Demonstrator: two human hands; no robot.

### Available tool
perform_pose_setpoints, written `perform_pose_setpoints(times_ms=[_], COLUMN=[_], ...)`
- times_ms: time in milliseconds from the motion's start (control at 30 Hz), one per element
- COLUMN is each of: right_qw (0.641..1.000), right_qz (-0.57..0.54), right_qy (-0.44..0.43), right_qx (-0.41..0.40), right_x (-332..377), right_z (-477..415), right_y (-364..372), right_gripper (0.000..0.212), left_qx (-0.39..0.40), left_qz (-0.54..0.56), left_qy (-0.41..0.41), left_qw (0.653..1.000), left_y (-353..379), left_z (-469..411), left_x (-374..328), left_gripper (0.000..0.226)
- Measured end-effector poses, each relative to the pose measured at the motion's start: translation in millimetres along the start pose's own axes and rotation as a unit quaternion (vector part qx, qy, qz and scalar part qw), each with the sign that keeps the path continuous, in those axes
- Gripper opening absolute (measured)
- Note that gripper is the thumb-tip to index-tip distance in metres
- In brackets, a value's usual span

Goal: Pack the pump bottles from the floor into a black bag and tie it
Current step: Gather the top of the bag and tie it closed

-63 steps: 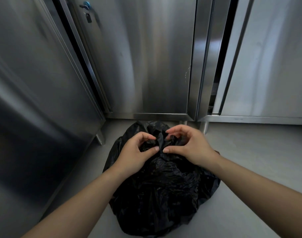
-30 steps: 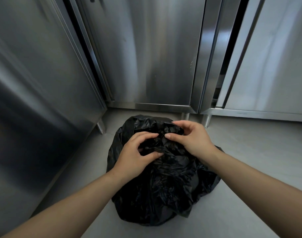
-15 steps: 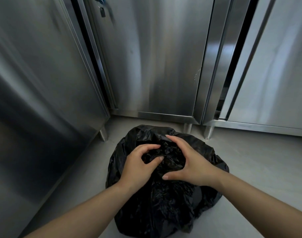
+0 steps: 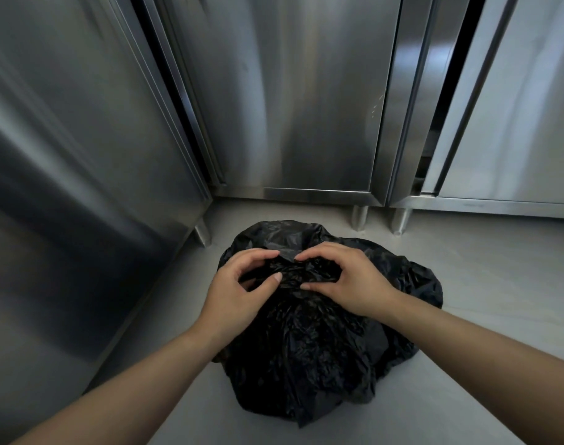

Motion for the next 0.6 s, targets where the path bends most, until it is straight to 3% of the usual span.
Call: perform_pose_setpoints(times_ms=[367, 600], right_qw=[0.987, 0.985], right_qz=[-0.066, -0.059], right_qy=[0.083, 0.121], right_qx=[-0.122, -0.112], right_x=[-10, 64], right_z=[-16, -17], right_y=[-42, -54], right_gripper=[0.033, 0.033], left_qx=[0.012, 0.047], left_qz=[-0.034, -0.043], left_qy=[0.013, -0.089], left_qw=[0.999, 0.994], left_y=[-19, -46], left_z=[-26, -22], left_x=[-20, -71], left_gripper=[0.03, 0.041])
Point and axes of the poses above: each hand's wrist, its own z-axis away from the middle knuckle, its own y-axis out of the palm, x = y × z, the point moved 5 cm from there along -z, towards the middle knuckle
